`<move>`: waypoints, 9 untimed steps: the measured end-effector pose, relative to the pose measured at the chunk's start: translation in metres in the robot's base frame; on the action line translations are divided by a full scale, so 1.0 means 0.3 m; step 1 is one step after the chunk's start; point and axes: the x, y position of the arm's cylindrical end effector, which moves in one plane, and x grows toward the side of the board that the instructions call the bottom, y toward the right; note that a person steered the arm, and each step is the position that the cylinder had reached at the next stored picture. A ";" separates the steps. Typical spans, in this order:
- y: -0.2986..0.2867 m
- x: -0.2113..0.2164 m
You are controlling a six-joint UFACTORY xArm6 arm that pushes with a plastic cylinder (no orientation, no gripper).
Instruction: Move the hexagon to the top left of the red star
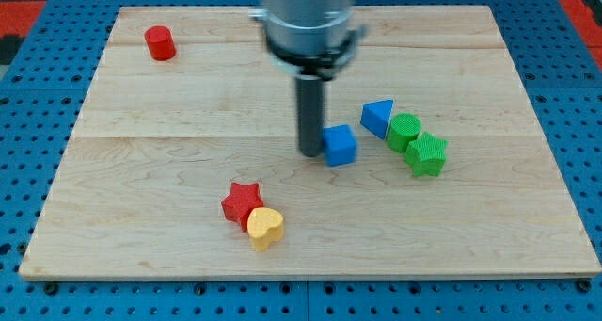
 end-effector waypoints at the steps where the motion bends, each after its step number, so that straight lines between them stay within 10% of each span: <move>1: 0.117 -0.004; 2: -0.142 -0.228; 4: -0.014 -0.681; 5: -0.327 -0.739; 9: -0.229 -0.258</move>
